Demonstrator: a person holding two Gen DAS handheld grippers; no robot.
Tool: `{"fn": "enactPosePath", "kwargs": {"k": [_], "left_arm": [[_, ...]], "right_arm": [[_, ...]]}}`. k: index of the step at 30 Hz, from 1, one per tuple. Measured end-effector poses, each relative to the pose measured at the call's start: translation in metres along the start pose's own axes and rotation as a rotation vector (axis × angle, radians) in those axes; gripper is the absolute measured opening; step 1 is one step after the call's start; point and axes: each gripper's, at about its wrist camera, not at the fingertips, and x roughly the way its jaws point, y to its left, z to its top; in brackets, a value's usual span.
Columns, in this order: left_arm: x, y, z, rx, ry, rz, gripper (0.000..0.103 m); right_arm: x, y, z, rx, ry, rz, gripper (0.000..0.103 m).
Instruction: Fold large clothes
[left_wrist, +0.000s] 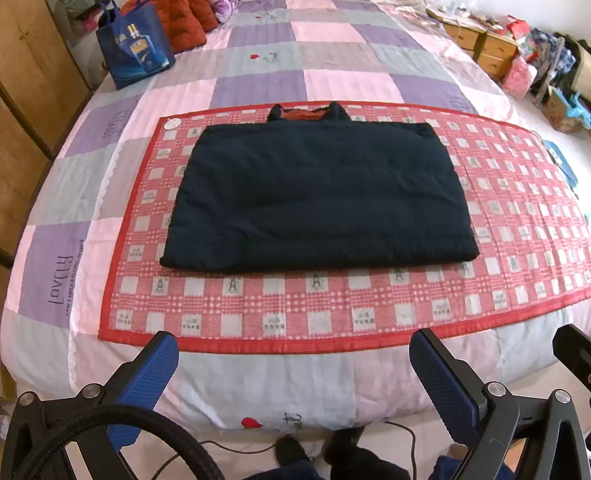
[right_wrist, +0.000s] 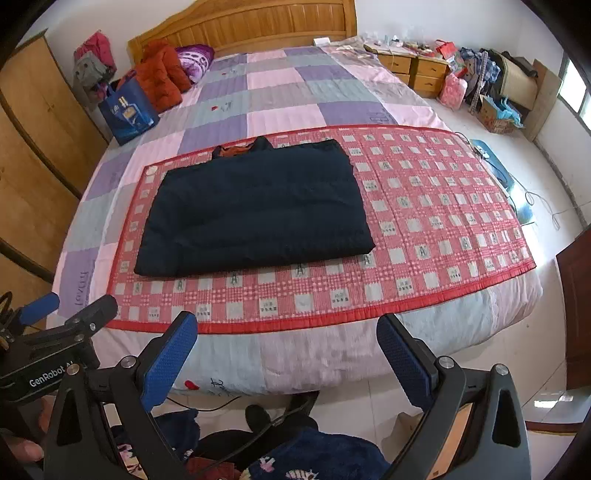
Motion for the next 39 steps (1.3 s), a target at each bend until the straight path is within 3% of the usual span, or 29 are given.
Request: {"fn": "enactPosePath", "kwargs": {"k": [17,39], "left_arm": [[0.011,-0.018,0.007,0.0,0.029,-0.037,0.103],[0.034,-0.034,0.024,0.013,0.068,-0.041,0.103]], "right_arm": [[0.002,0.0,0.013,-0.012,0.001,0.001,0.1],[0.025,-0.03,0.03,-0.013,0.029,-0.002,0.1]]}}
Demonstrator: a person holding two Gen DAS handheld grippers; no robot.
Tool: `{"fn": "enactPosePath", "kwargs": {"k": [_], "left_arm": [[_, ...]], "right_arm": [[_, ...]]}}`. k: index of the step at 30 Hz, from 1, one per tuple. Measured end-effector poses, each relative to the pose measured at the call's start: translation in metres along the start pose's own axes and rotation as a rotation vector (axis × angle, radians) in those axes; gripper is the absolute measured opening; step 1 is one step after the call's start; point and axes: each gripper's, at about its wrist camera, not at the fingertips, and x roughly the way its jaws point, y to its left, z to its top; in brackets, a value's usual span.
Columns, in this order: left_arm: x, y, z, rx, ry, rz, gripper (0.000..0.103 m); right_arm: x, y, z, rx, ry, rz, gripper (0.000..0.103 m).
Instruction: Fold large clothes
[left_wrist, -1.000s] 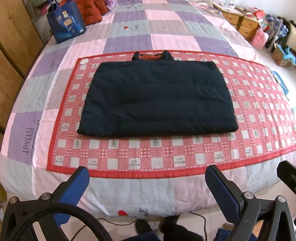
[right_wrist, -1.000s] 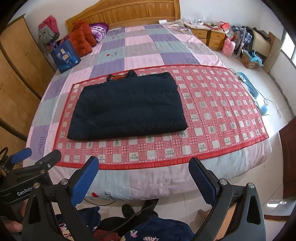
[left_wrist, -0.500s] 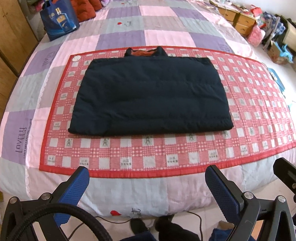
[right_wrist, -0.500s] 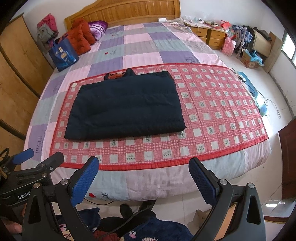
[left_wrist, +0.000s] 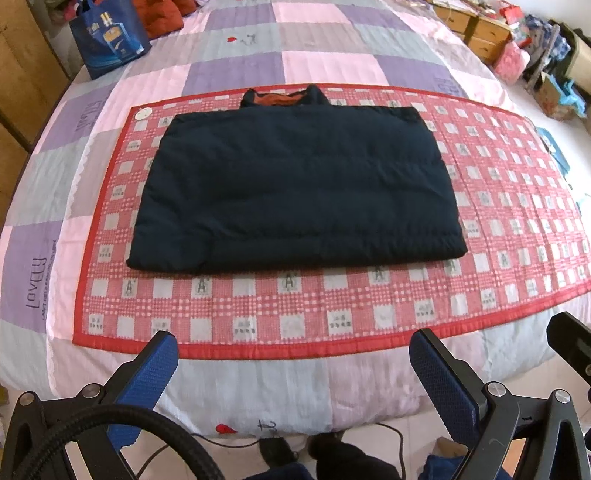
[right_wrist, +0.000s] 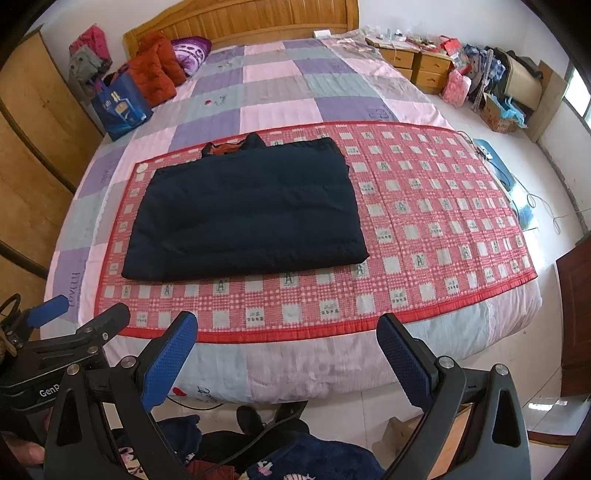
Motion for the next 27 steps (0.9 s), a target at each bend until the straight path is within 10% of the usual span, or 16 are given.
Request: {"fn": "enactPosePath", "kwargs": {"k": [27], "left_arm": [[0.014,-0.011,0.012,0.005,0.007,-0.01,0.103]], "right_arm": [[0.01,-0.006,0.012,0.003,0.006,0.002,0.1]]}}
